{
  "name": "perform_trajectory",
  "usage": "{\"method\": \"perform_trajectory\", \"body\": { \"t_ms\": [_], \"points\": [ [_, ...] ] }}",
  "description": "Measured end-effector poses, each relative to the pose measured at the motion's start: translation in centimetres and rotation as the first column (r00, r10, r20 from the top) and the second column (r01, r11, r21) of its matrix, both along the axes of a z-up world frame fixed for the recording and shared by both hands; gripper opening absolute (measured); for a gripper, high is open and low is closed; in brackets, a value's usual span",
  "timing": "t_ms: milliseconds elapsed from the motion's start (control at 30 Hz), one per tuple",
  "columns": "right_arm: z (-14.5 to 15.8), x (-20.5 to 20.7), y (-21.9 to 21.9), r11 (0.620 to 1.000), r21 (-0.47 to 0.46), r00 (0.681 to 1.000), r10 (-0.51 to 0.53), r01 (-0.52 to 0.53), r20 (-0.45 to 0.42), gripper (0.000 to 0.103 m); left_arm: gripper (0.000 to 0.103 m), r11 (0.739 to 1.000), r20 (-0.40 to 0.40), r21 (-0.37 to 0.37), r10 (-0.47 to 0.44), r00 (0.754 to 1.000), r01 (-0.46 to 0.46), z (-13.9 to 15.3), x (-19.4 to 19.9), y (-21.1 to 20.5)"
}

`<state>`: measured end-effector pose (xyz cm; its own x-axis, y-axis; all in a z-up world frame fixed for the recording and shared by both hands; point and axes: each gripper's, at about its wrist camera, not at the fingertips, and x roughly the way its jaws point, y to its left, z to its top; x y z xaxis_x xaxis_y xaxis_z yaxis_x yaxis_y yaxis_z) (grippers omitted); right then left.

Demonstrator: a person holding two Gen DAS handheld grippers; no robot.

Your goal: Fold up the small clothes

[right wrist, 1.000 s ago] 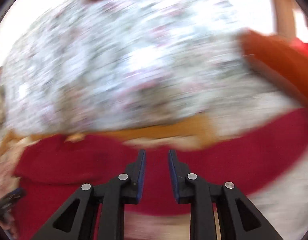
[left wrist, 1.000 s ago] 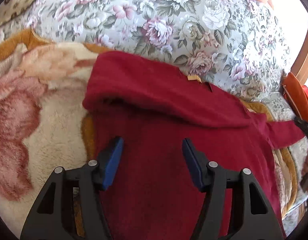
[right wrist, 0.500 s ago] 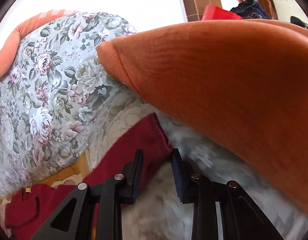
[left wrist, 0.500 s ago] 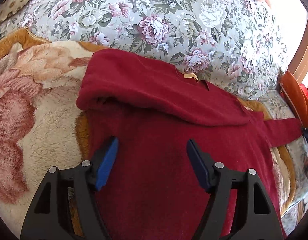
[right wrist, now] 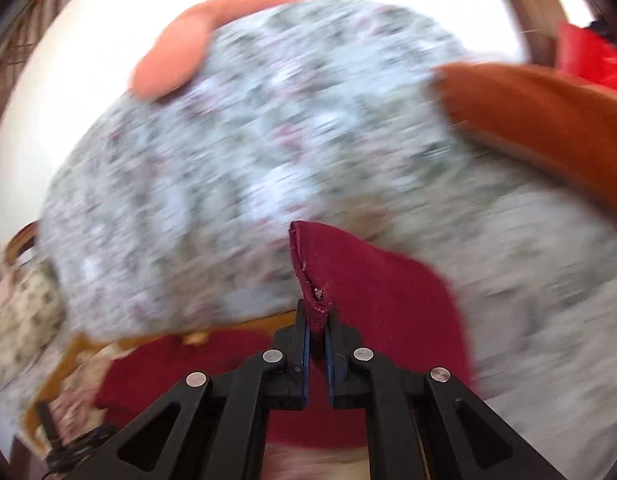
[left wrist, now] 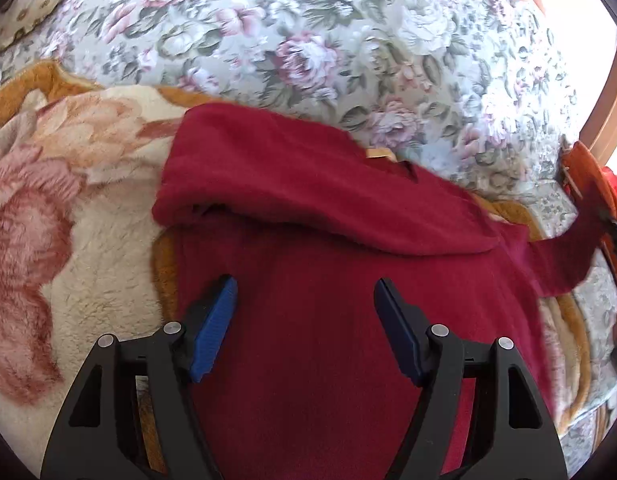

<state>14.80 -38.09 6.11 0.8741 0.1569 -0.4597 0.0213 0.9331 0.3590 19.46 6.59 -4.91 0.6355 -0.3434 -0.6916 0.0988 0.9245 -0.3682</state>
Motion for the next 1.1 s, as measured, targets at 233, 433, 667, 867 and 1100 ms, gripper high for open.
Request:
{"method": "perform_trajectory", "body": {
  "t_ms": [233,433,667,867,1100],
  "points": [
    [-6.8,3.2,18.3,0.947,-0.008,0.937,0.317,-0.322,-0.147,0.005,0.071,0.973,-0.044,-0.223,-0.071,0.997,0.059,3.1,1.9,-3.4],
    [-11.8,3.6,21.8,0.952,-0.009,0.927,0.295,-0.306,-0.232,0.006,0.071,0.946,-0.045,-0.253,-0.223,0.974,0.205,2.3,3.5,-7.9],
    [-11.5,3.2,21.4,0.95,-0.01,0.932,0.302,-0.311,-0.201,0.008,0.071,0.916,-0.064,-0.23,-0.35,0.935,0.328,0.6,4.9,-12.2],
    [-11.1,2.4,22.0,0.94,-0.038,0.924,0.326,-0.339,-0.201,0.028,0.071,0.921,-0.067,-0.268,-0.312,0.948,0.284,-0.2,5.5,-12.3],
    [-10.9,0.1,17.9,0.988,-0.104,0.967,0.091,-0.118,-0.237,0.036,0.056,0.945,-0.052,-0.205,-0.27,0.962,0.254,-0.3,5.2,-12.4]
  ]
}}
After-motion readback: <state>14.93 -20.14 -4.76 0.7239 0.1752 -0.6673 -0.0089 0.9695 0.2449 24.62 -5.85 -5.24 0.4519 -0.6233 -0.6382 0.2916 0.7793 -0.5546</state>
